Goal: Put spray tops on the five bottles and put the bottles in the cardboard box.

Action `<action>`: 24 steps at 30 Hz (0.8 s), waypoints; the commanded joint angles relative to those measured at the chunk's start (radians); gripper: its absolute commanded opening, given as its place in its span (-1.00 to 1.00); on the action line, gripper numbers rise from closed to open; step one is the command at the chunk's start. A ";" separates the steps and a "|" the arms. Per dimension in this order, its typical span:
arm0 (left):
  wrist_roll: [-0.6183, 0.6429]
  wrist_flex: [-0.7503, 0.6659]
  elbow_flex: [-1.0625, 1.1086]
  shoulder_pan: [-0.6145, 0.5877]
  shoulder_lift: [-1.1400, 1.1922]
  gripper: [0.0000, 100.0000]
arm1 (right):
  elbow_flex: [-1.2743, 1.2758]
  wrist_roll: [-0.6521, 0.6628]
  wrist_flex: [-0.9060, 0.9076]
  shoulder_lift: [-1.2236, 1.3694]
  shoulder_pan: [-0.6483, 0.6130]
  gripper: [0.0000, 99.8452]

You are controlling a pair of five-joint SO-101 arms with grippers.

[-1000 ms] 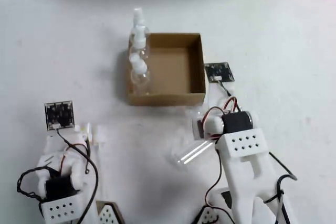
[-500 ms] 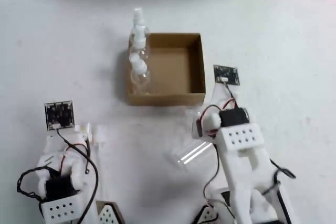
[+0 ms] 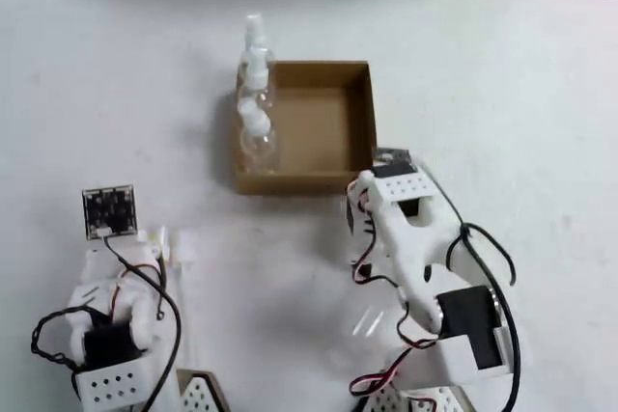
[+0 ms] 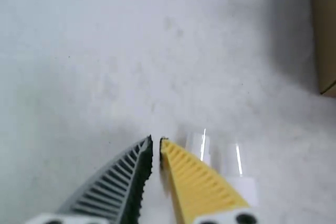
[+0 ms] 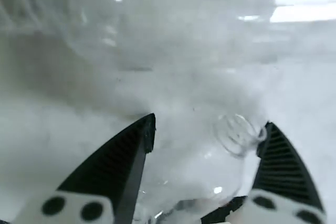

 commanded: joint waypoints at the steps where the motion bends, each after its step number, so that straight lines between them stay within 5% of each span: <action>1: -0.012 0.003 -0.005 -0.002 -0.022 -0.94 | -0.051 0.064 0.024 -0.019 -0.001 -0.60; 11: -0.012 0.003 -0.005 -0.002 -0.022 -0.94 | -0.057 0.229 0.044 -0.130 0.002 -0.88; 24: -0.012 0.006 -0.005 -0.004 -0.022 -0.95 | -0.060 0.417 0.030 -0.254 0.064 -0.91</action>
